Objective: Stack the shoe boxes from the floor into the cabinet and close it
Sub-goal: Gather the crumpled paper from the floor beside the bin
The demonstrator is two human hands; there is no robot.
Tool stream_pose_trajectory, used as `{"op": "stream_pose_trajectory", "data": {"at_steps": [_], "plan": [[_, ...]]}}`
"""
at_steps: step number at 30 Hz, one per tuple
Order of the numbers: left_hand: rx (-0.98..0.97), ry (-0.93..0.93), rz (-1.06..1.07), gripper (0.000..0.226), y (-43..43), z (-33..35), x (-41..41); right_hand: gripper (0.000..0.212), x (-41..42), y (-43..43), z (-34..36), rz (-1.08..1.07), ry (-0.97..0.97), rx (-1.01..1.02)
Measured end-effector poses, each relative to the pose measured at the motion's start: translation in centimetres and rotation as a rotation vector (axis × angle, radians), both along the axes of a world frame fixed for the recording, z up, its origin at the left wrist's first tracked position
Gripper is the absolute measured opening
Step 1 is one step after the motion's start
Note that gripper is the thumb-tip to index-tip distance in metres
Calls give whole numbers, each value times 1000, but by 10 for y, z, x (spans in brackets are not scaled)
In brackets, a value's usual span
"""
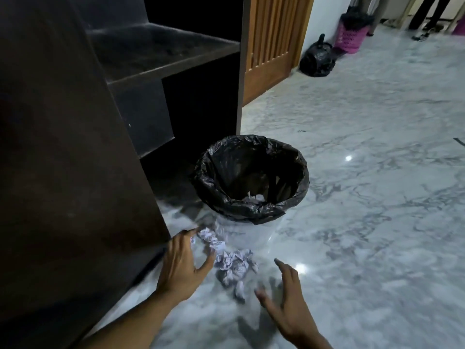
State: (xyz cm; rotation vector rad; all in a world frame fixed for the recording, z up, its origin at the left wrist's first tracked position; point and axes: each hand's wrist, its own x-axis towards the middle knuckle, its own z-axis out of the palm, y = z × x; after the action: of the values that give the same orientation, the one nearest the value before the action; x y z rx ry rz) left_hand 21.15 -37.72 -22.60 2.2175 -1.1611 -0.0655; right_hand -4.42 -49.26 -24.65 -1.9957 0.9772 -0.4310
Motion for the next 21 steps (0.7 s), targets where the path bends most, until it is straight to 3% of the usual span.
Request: {"op": "stream_pose_trajectory", "data": {"at_steps": [2,4,8,14,21], "plan": [[90,16,-59,95,-3,-19,18,103,14,4,-9,65,15,-4],[203,53,-117,115,-11,-34,35,112,30,5,-17,131,14,-53],[300,124,-192,124,-34,-50,49,128,53,-1,-36,142,49,-93],[122,-19,-271,82,-52,-69,38,123,63,-10,-48,191,49,-205],[142,-137,-378,44,-45,-70,16,110,74,-13,-50,207,86,-302]]}}
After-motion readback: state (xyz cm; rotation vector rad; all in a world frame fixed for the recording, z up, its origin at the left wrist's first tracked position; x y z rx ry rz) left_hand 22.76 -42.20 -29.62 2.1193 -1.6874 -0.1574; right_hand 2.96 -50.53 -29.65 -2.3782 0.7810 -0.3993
